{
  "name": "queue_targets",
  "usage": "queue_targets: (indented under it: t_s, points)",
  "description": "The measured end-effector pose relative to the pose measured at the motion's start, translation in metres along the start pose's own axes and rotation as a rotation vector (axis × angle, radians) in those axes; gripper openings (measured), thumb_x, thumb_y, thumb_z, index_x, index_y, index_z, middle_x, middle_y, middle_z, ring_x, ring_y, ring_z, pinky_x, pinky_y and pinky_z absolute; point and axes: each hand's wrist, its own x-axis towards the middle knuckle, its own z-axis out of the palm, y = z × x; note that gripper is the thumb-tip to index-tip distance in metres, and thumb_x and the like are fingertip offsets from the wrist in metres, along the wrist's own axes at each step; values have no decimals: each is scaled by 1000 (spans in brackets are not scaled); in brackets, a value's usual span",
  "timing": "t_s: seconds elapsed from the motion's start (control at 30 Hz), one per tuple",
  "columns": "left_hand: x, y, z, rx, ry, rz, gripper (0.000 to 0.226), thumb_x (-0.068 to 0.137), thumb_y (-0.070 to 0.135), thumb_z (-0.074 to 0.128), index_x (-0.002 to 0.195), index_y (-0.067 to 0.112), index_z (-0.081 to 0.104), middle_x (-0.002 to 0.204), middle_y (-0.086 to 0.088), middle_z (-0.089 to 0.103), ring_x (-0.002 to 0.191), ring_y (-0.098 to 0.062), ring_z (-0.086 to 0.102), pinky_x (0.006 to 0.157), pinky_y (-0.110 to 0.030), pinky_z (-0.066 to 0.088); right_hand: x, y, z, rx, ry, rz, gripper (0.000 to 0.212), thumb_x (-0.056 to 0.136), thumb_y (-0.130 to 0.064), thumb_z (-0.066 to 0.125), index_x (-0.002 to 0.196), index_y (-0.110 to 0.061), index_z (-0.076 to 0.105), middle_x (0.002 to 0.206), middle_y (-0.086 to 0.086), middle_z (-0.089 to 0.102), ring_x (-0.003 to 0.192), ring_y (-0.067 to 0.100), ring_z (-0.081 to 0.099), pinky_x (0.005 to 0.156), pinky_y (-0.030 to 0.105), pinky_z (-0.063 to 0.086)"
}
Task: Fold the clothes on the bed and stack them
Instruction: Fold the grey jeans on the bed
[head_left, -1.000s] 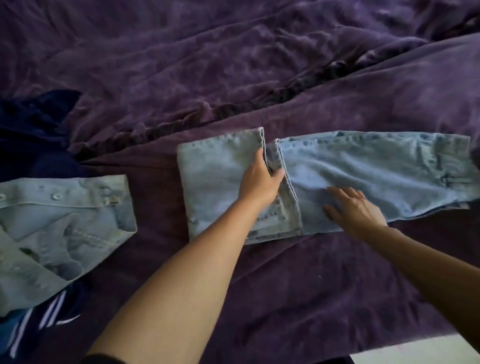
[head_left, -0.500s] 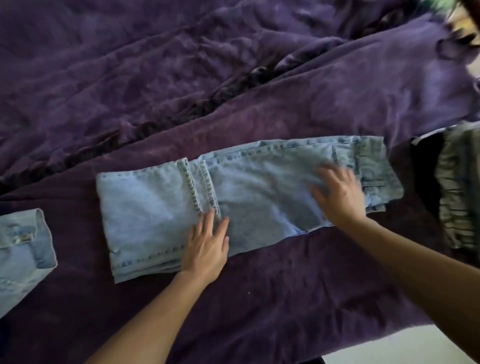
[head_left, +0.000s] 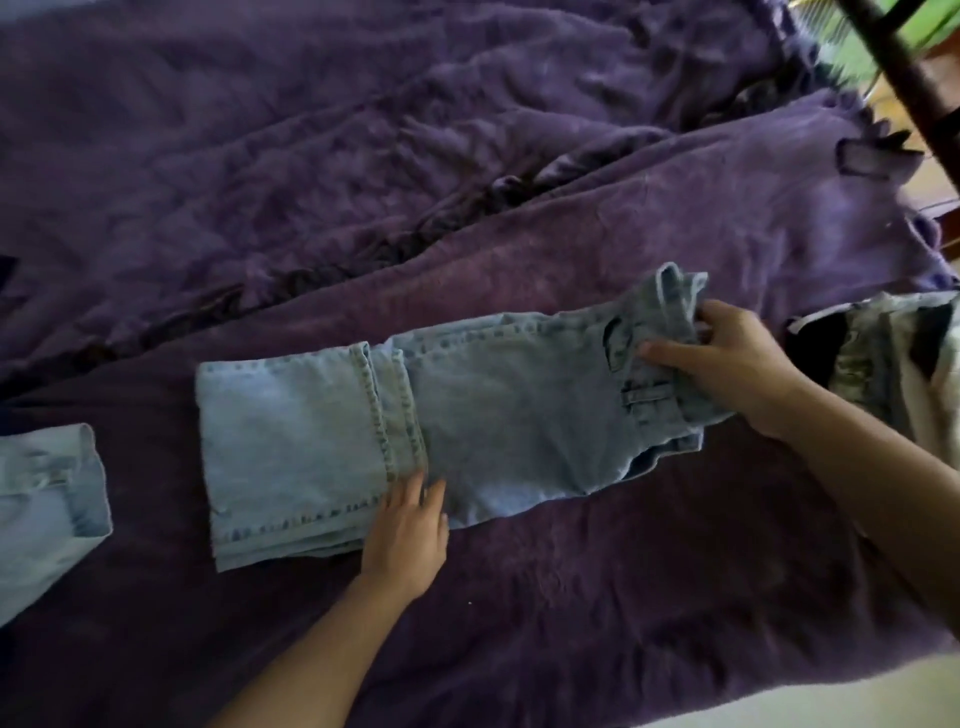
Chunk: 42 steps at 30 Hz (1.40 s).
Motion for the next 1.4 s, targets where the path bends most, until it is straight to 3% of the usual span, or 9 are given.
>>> queue_targets:
  t_s: [0.23, 0.4, 0.5, 0.6, 0.7, 0.9, 1.03, 1.17, 1.4]
  points:
    - [-41, -6, -2, -317, 162, -89, 33, 87, 17, 59, 120, 13, 63, 130, -7, 54, 116, -25, 57, 92, -37, 52, -18, -75, 166, -677, -251, -260, 46, 85, -31, 67, 117, -11, 43, 103, 13, 61, 96, 34, 59, 69, 36, 43]
    - [-52, -22, -1, -452, 303, -190, 23, 90, 11, 54, 110, 13, 65, 113, -2, 58, 99, -21, 62, 74, -37, 56, -12, -22, 279, -653, -542, -16, 57, 87, -30, 66, 132, -13, 35, 125, 15, 49, 115, 36, 53, 87, 40, 46]
    - [-50, -35, -3, -430, 297, -219, 25, 90, 9, 53, 112, 12, 65, 116, -4, 55, 105, -23, 58, 76, -40, 55, -6, -15, 271, -394, -609, 75, 53, 85, -31, 71, 128, -12, 49, 109, 9, 63, 87, 24, 65, 71, 34, 56]
    - [-33, -38, -11, -305, 295, -148, 33, 92, 15, 56, 124, 13, 61, 133, -13, 50, 121, -30, 50, 91, -46, 52, 7, -14, 221, -384, -268, -102, 22, 88, -24, 63, 108, -14, 67, 95, 3, 69, 79, 20, 64, 62, 25, 48]
    - [-1, -33, -26, -177, 236, -74, 46, 100, 36, 35, 144, 24, 40, 156, -15, 23, 141, -36, 26, 109, -49, 34, 30, 4, 167, -443, 157, -168, 39, 82, -31, 67, 119, -20, 59, 117, 7, 59, 109, 28, 55, 84, 37, 46]
    - [46, -36, -2, 79, -208, 50, 53, 102, 45, 11, 150, 33, -10, 153, -7, -31, 142, -32, -24, 117, -58, -1, 34, 68, 154, -229, -95, 119, 42, 80, -39, 75, 108, -13, 58, 102, 7, 68, 87, 24, 66, 74, 41, 58]
    - [43, -39, -12, -24, -225, 92, 54, 103, 42, 23, 152, 32, 4, 160, -4, -14, 147, -30, -11, 118, -53, 9, 9, 46, 157, -124, -29, 25, 30, 80, -33, 74, 94, -13, 57, 91, 5, 68, 84, 25, 67, 71, 45, 59]
    - [9, -64, -31, -471, 219, 6, 36, 99, 25, 45, 132, 15, 53, 134, -7, 48, 120, -27, 47, 94, -36, 43, -48, -34, 176, -129, -104, -139, 41, 77, -33, 75, 108, -18, 52, 100, -3, 66, 87, 17, 66, 71, 40, 58]
    - [-89, -187, -32, -584, 446, -443, 36, 87, 28, 37, 94, 8, 66, 98, -10, 60, 89, -33, 60, 74, -41, 51, -103, -122, 334, -431, -338, -313, 53, 79, -31, 70, 122, -20, 41, 97, 5, 65, 93, 29, 60, 68, 31, 39]
